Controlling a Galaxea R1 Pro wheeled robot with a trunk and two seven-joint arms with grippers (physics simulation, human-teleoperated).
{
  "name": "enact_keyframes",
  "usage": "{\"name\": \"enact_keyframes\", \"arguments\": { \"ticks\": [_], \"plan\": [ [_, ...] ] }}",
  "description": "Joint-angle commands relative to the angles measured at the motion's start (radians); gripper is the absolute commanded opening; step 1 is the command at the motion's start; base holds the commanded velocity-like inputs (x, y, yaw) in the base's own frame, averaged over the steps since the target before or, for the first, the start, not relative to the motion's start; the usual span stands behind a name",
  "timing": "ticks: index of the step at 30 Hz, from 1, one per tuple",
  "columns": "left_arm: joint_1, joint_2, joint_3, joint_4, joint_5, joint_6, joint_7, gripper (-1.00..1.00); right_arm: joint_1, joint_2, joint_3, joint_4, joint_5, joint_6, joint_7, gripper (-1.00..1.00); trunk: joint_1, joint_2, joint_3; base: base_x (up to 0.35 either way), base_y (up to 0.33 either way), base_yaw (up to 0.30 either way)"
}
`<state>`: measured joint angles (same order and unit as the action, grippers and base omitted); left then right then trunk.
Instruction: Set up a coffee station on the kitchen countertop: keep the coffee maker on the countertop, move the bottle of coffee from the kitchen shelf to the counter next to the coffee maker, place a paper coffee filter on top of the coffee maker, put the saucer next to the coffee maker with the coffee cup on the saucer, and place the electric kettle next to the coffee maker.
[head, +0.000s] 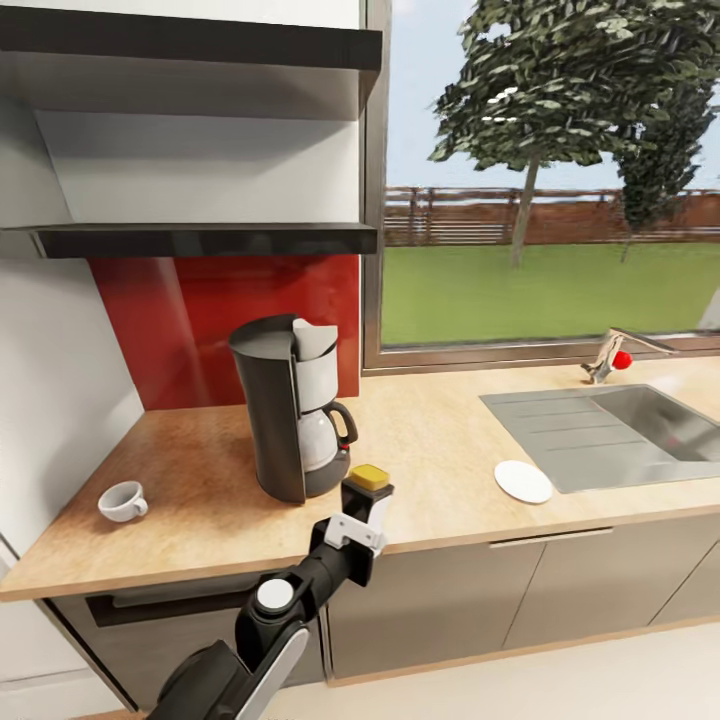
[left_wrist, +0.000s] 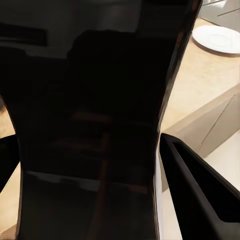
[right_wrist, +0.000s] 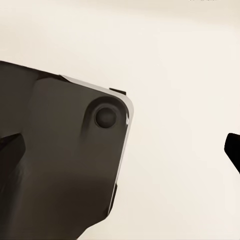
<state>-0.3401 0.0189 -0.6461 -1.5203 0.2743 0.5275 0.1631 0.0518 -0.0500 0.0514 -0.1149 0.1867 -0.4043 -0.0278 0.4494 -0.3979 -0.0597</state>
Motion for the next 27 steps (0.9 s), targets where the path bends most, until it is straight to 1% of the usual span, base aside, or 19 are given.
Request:
{"name": "enact_keyframes", "arguments": {
  "ticks": [1,6,15,19,21,27],
  "plan": [
    [-0.001,0.003,-0.002,-0.001,0.009,0.003,0.009,-1.00,0.000,0.000,0.004,-0.002,0.002,-0.001,-0.003,1.00,0.001,-0.002,-0.003,0.000,0.000,0.116],
    [-0.001,0.009,-0.001,-0.001,0.009,0.003,0.009,-1.00,0.000,0.000,0.004,-0.002,0.002,-0.001,-0.003,1.00,0.001,-0.002,-0.006,0.000,0.000,0.206],
    [-0.001,0.011,0.001,-0.002,0.009,0.003,0.009,-1.00,0.000,0.001,0.004,-0.002,0.002,-0.001,-0.004,1.00,0.001,-0.002,-0.012,0.000,0.000,0.246],
    [0.000,0.013,0.015,-0.002,0.009,0.004,0.009,-1.00,0.000,0.001,0.004,-0.002,0.002,-0.001,-0.003,1.00,0.001,-0.002,-0.015,0.000,0.000,0.248],
    [0.000,0.015,0.033,-0.001,0.009,0.003,0.009,-1.00,0.000,0.002,0.005,-0.002,0.002,-0.001,-0.003,1.00,0.001,-0.002,-0.016,0.000,0.000,0.248],
    [0.000,0.016,0.072,-0.001,0.009,0.001,0.010,-1.00,0.000,0.004,0.005,-0.002,0.002,-0.001,-0.003,1.00,0.001,-0.002,-0.021,0.000,0.000,0.248]
  ]
}}
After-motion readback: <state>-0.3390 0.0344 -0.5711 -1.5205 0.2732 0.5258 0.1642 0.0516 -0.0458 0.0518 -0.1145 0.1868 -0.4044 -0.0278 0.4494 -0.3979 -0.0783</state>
